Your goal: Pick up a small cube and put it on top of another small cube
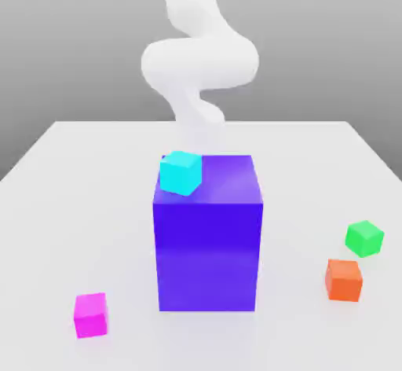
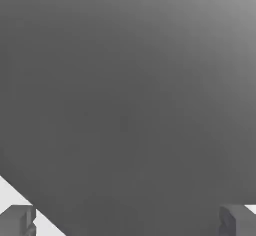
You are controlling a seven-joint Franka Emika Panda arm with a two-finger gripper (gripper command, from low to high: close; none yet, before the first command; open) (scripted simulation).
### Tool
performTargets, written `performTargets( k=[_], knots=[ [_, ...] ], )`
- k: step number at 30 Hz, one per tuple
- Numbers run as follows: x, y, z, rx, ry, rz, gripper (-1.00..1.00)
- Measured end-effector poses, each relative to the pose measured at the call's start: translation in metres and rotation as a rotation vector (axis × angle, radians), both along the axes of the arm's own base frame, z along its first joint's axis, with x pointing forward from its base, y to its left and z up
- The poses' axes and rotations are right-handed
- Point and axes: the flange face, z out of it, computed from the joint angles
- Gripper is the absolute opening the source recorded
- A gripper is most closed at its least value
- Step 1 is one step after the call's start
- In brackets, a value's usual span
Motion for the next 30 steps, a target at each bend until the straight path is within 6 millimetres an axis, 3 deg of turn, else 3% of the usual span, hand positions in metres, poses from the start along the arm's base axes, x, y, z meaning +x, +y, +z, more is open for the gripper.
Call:
performTargets(
  k=[13, 30],
  knots=[
    [0.034, -0.037, -0.108, -0.296, 0.086, 0.510, 0.00],
    [0.047, -0.051, -0.260, -0.620, 0.177, 1.284, 0.00]
  ],
)
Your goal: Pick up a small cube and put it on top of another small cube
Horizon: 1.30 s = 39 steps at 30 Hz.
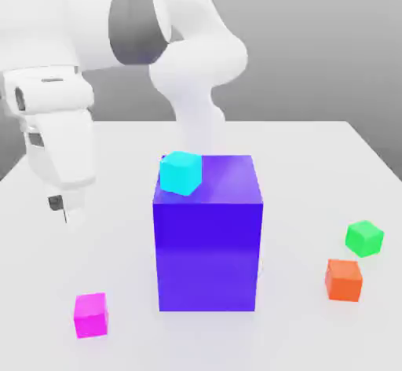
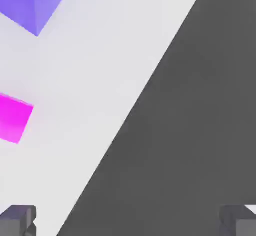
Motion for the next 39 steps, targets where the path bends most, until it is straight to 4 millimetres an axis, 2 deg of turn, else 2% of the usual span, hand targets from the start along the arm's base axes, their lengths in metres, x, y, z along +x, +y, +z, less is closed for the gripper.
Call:
performTargets(
  k=[9, 19, 22, 26, 27, 34, 39],
  knots=[
    [-0.012, -0.001, -0.073, -0.129, 0.079, 0.444, 0.00],
    [-0.038, -0.004, -0.143, -0.228, 0.171, 0.959, 0.00],
    [-0.040, -0.006, -0.164, -0.238, 0.177, 1.023, 0.00],
    [-0.040, -0.006, -0.203, -0.239, 0.179, 1.031, 0.00],
    [-0.041, -0.006, -0.212, -0.238, 0.181, 1.033, -1.00],
    [-0.041, -0.006, -0.214, -0.239, 0.182, 1.033, -1.00],
    [-0.040, -0.007, -0.170, -0.241, 0.179, 1.031, -1.00]
  ],
)
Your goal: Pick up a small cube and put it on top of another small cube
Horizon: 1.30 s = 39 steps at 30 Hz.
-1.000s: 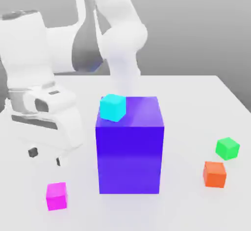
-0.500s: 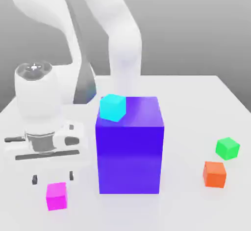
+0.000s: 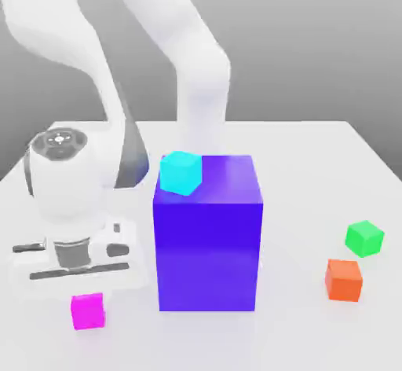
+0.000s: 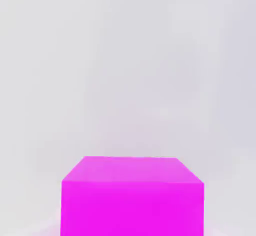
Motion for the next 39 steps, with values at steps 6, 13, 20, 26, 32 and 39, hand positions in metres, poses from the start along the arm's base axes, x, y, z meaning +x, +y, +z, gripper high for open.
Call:
performTargets(
  k=[6, 13, 20, 26, 32, 39],
  knots=[
    [0.009, 0.004, 0.041, -0.027, -0.037, -0.154, -1.00],
    [0.035, 0.080, 0.063, -0.028, -0.070, -0.273, -1.00],
    [0.045, 0.163, 0.086, -0.019, -0.105, -0.385, -1.00],
    [0.035, 0.249, 0.102, -0.003, -0.127, -0.442, -1.00],
    [0.008, 0.334, 0.118, 0.020, -0.150, -0.487, -1.00],
    [-0.061, 0.432, 0.118, 0.038, -0.129, -0.344, -1.00]
  ],
)
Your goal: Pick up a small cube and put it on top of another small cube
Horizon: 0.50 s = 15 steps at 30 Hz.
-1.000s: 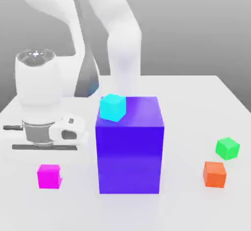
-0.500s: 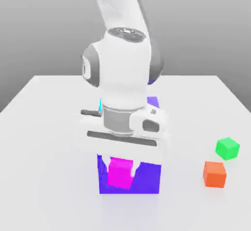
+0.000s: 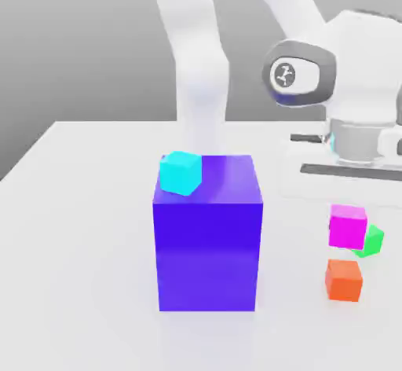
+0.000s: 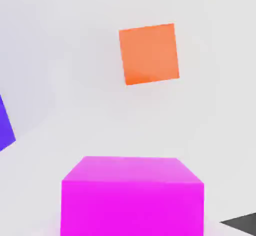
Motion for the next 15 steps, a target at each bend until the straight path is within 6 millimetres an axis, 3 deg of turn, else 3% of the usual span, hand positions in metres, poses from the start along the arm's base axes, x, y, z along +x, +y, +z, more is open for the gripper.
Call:
performTargets(
  k=[5, 11, 13, 15],
  knots=[
    [-0.063, 0.053, -0.007, -0.005, 0.026, 0.171, -1.00],
    [-0.128, 0.083, -0.040, -0.048, 0.112, 0.533, -1.00],
    [-0.139, 0.087, -0.055, -0.053, 0.130, 0.596, -1.00],
    [-0.139, 0.087, -0.055, -0.054, 0.131, 0.596, -1.00]
  ],
)
